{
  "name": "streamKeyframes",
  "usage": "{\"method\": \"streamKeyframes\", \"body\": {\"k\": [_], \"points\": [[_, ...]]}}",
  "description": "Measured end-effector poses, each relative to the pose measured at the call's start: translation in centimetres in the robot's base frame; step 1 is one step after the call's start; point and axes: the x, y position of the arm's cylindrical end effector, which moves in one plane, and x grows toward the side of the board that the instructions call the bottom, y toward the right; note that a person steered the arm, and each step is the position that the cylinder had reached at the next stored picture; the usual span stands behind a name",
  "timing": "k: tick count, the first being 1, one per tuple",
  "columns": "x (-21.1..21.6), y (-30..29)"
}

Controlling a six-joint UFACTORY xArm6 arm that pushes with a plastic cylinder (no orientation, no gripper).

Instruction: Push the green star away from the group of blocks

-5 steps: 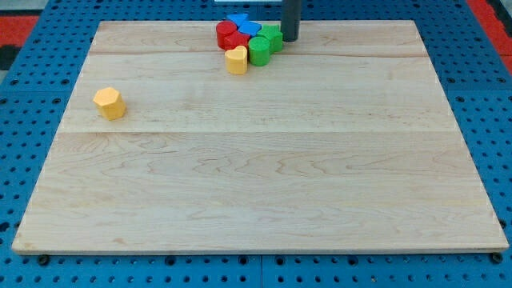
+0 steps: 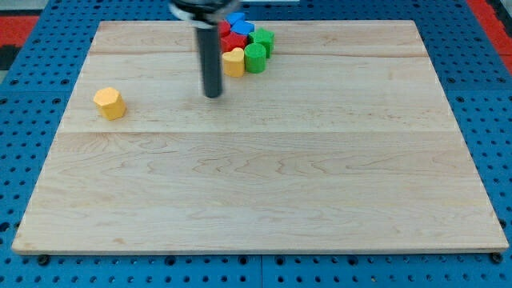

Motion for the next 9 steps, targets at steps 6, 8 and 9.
{"method": "streamKeyframes", "body": {"k": [6,8,9], "points": [[-16.1,5.8],[-16.2,8.1],[-16.2,8.2]]}}
